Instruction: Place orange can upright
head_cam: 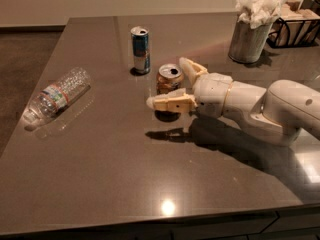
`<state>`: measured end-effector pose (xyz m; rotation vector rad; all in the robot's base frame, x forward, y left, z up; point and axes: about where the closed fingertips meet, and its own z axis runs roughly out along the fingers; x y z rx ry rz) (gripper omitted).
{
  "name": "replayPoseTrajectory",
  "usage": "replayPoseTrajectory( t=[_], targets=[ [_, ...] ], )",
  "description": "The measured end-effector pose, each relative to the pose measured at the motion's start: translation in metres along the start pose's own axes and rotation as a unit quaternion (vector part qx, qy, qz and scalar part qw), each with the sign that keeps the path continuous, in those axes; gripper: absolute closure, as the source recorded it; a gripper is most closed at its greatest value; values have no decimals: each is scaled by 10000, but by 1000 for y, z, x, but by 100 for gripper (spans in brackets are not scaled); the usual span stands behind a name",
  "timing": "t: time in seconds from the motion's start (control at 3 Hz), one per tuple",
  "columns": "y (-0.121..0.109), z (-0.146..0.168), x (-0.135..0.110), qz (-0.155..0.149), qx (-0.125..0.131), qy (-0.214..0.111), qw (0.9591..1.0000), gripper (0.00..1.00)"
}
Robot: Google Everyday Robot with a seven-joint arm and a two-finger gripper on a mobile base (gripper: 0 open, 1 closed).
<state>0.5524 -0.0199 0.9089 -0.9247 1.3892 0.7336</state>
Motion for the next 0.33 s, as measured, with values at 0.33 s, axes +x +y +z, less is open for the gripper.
replayPoseTrajectory(
  t=[0.33],
  targets=[
    [0,0,0,0,-1,0,10000,0]
  ],
)
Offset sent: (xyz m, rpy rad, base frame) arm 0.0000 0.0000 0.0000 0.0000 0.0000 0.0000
